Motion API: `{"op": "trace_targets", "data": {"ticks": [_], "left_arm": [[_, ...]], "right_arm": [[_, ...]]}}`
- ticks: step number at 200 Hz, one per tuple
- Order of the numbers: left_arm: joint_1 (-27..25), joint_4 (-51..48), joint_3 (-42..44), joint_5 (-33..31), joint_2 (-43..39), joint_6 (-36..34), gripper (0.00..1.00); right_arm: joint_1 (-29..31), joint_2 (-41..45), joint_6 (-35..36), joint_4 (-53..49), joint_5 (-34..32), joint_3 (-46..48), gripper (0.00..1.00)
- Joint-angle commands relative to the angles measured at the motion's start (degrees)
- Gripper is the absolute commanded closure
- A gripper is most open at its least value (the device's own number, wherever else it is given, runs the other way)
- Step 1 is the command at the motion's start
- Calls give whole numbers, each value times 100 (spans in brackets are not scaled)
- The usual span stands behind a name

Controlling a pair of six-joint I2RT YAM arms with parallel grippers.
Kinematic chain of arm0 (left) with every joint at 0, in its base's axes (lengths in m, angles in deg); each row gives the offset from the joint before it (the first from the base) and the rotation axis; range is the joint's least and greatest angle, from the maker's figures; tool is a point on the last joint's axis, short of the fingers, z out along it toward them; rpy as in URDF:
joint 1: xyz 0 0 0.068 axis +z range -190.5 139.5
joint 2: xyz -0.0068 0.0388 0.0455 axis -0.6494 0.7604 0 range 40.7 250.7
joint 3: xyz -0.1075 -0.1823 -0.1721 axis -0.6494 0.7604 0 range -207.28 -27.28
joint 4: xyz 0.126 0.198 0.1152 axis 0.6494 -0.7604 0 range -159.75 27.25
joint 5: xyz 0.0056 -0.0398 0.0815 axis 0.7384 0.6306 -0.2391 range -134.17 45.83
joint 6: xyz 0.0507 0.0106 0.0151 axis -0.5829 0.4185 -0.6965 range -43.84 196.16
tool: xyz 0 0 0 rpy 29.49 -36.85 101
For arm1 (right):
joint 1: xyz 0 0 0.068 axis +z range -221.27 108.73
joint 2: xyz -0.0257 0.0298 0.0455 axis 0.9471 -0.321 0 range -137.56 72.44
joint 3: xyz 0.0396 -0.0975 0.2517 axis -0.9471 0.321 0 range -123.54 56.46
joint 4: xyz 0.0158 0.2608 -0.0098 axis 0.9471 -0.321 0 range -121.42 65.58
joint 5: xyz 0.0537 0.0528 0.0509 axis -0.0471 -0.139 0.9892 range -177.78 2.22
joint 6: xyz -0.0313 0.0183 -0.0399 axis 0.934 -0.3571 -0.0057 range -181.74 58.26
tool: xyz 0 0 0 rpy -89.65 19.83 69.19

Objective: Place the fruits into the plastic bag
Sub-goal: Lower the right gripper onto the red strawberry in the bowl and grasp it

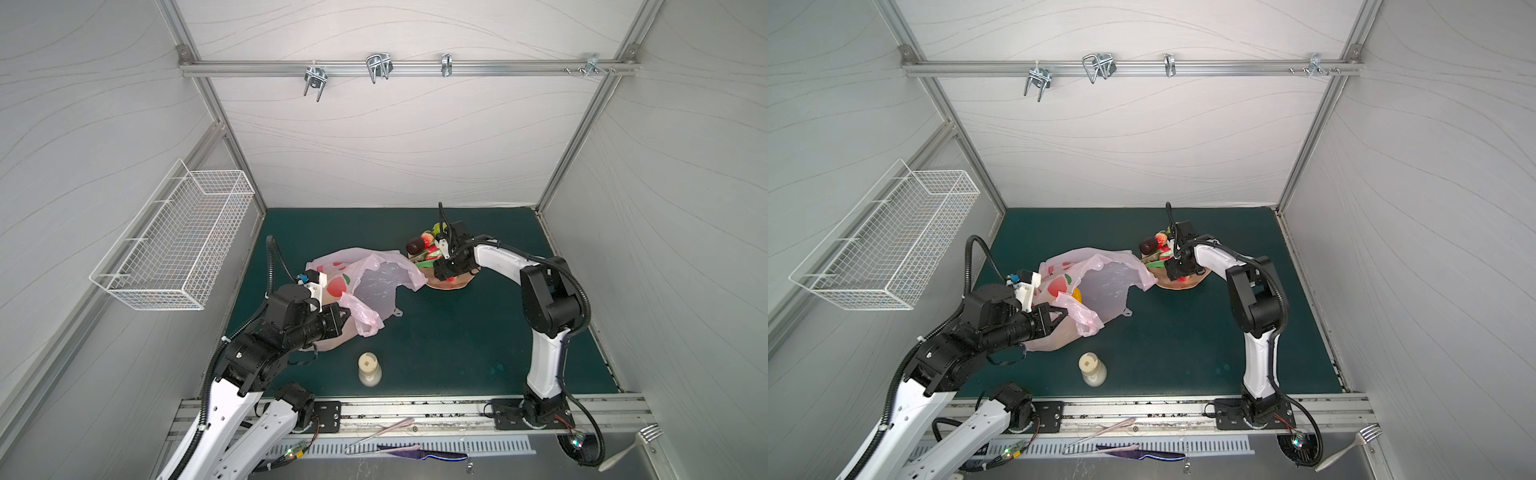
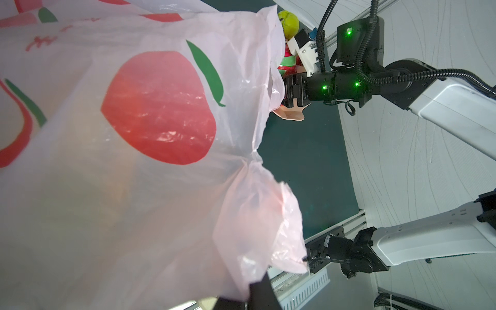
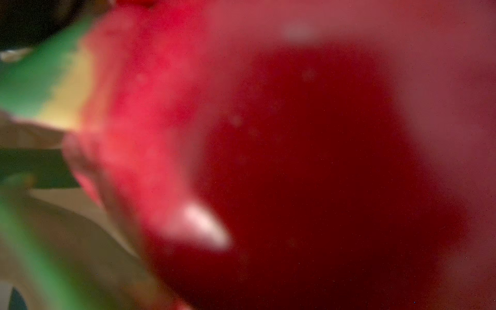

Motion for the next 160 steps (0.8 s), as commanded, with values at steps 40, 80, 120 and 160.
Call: {"op": "trace_targets", "data": {"ticks": [40,80,120,160], "left_arm": [[-5,131,-237,-90,-31,-40,100],[-3,181,-228,-48,-19,-42,100],[-5,200,-220,-29,-19,-50,100],[-5,262,-176,6,-10,-46,100]], "right_arm": [[-14,755,-137,-473,-133,191,42],[-14,1039,-177,-869,-201,76,43],[-22,1569,-304,-1274,-79,-28,44],[-145,2140,-579,-1348,384,-48,44]]}}
